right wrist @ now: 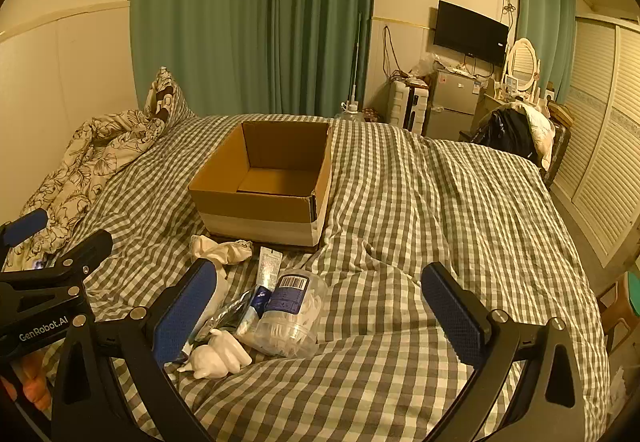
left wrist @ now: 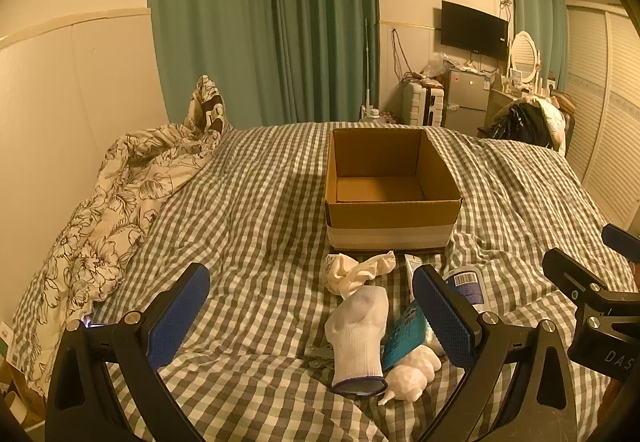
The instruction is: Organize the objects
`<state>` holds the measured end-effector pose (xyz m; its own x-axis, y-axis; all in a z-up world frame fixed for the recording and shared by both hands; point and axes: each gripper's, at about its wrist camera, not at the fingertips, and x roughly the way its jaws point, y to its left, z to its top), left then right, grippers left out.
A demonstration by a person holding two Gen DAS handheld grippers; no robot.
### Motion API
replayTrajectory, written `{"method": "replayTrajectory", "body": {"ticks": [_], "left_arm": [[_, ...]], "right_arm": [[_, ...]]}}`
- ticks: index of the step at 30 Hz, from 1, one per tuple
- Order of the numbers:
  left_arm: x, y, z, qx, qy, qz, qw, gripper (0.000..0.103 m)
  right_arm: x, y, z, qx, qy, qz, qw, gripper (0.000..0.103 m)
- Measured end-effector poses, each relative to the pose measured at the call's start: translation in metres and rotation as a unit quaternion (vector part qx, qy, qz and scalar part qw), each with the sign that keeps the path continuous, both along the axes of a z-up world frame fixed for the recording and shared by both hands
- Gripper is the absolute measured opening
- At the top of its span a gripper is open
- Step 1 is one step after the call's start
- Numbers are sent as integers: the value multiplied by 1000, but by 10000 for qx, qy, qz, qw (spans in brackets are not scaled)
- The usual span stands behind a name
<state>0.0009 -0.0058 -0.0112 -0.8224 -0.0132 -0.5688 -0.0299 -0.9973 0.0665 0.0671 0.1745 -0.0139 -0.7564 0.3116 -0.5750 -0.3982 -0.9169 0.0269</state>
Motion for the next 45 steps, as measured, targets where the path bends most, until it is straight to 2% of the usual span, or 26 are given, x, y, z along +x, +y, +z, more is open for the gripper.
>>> {"method": "replayTrajectory", "body": {"ticks": [19, 29, 34, 42, 45], "left_arm": [[-3, 3, -6, -86, -108, -159, 9998, 103], [-6, 6, -3, -157, 0, -273, 9995, 103], [-11, 8, -12, -208, -161, -378, 9989, 103], [-26, 5, -36, -211, -526, -277, 9980, 102], [-33, 5, -50, -208, -712, -325, 9967, 98]], "right_arm": [[-3, -2, -3, -23, -41, -27, 10000, 103], [-6, -3, -2, -26, -45, 8, 10000, 103], [-10, 0, -9, -75, -150, 3, 9999, 103], [-19, 7, -25, -222, -359, -6, 9991, 103], [-25, 11, -33, -267, -468, -34, 9985, 103]]}}
